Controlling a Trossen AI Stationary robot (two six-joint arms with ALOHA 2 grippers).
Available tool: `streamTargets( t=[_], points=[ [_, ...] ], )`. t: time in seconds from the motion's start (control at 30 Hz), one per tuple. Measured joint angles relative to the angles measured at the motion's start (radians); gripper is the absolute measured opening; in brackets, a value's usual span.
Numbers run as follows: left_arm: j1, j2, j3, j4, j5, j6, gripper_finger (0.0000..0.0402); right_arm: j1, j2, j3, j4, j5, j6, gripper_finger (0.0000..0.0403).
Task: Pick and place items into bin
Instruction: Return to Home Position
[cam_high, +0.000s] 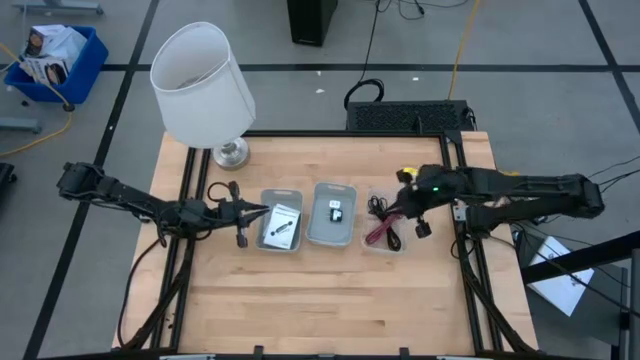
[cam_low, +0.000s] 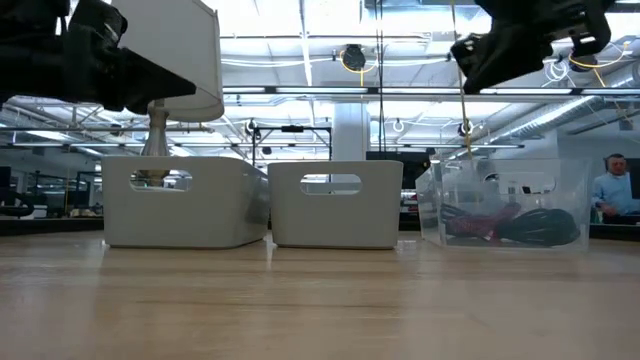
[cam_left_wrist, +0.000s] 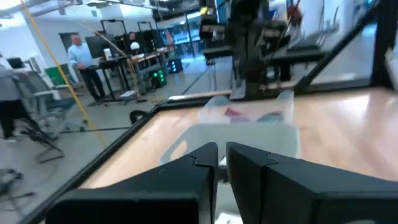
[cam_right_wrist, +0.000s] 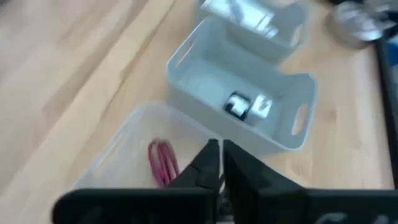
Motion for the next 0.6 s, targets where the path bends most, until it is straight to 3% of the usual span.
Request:
streamTargets(
  t=[0.2, 0.43, 0.6],
  points=[
    [0.016, 0.001, 0.000, -0.089, 0.012, 0.060, 0.0006, -0.044, -0.222, -0.264, 0.324, -0.071, 0.219, 0.0002],
    [0.017, -0.006, 0.000, -0.070, 0.019, 0.104, 0.0004, -0.097, -0.457, -0.533, 0.598, -0.086, 0.430, 0.0001],
    [0.034, -0.008, 0.000, -0.026, 0.156, 0.145, 0.0003, -0.129, -0.568, -0.660, 0.786, -0.124, 0.551, 0.0000]
  ],
)
